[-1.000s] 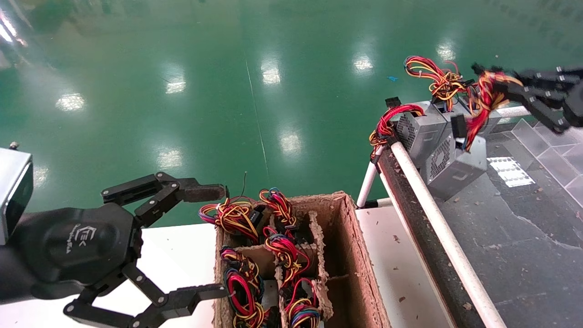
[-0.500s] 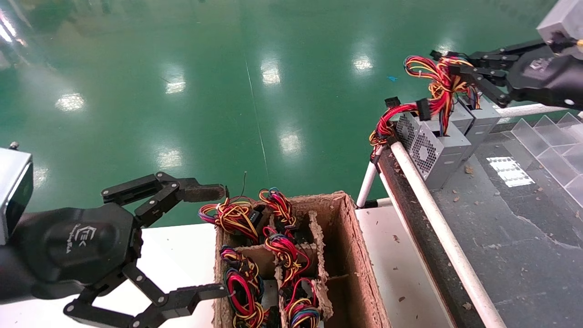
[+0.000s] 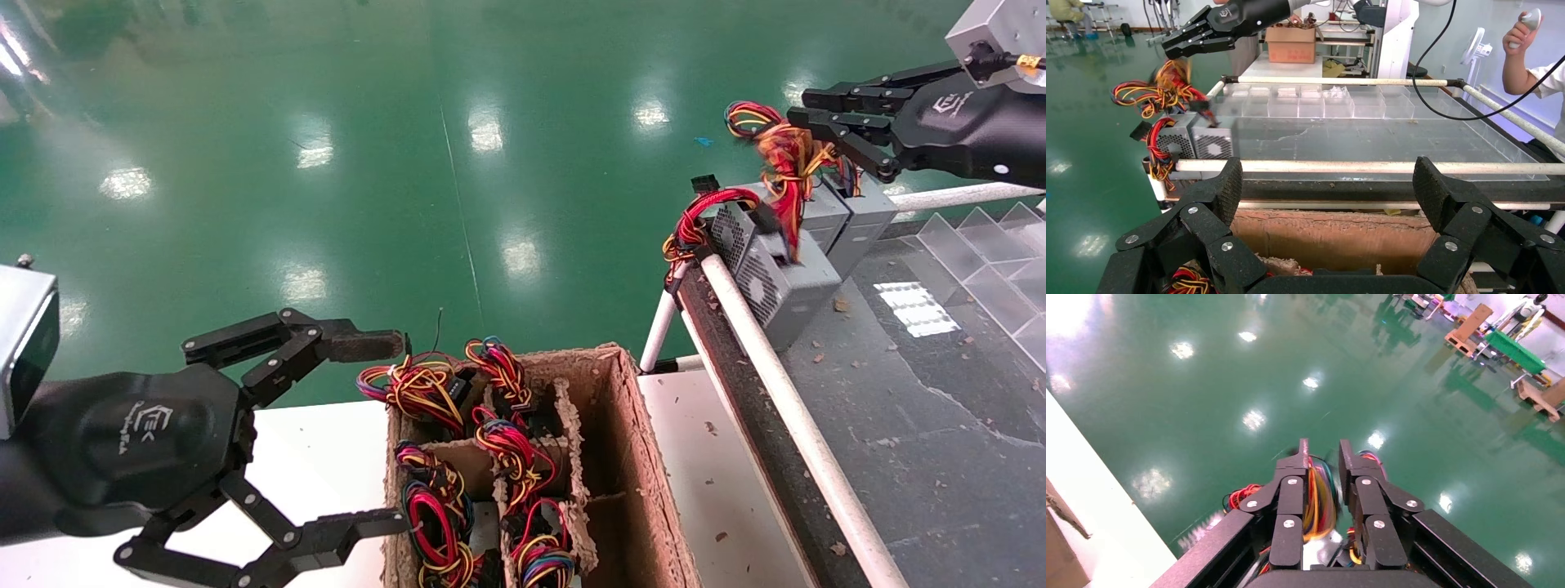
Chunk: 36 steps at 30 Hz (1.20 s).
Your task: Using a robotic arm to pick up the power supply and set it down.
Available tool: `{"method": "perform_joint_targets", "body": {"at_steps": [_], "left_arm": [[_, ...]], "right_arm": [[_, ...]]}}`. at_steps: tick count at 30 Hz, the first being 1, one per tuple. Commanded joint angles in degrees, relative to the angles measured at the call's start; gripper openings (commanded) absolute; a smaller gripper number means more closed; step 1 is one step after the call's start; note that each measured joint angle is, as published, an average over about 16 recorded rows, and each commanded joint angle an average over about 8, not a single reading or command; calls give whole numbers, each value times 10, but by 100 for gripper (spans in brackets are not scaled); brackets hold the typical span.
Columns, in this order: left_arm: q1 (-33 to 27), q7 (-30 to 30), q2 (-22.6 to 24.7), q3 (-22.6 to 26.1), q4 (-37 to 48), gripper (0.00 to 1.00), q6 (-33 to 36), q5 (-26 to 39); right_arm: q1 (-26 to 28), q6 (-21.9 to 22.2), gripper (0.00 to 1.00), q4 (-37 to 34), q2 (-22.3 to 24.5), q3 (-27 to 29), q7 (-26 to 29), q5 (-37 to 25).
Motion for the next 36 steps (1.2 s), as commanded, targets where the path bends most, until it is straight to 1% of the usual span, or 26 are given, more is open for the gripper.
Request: {"method": "perform_joint_targets", "body": {"at_steps": [1,11,15,18,36], "left_arm": [[0,0,0,0,0,100,0,0],[0,0,0,0,0,100,0,0],[0,0,0,0,0,100,0,0],[0,0,0,0,0,100,0,0],[0,0,0,1,0,100,0,0]], "right_arm": [[5,-5,100,-11,-2,-1,-7,-1],[19,-28,100,-45,0,5,-30,8],[12,-39,100,-40,3,9,-31,21],[-4,-43,100,-21,7,12,-22,34],[-142,-68,100,163,46,31,70,141]]}}
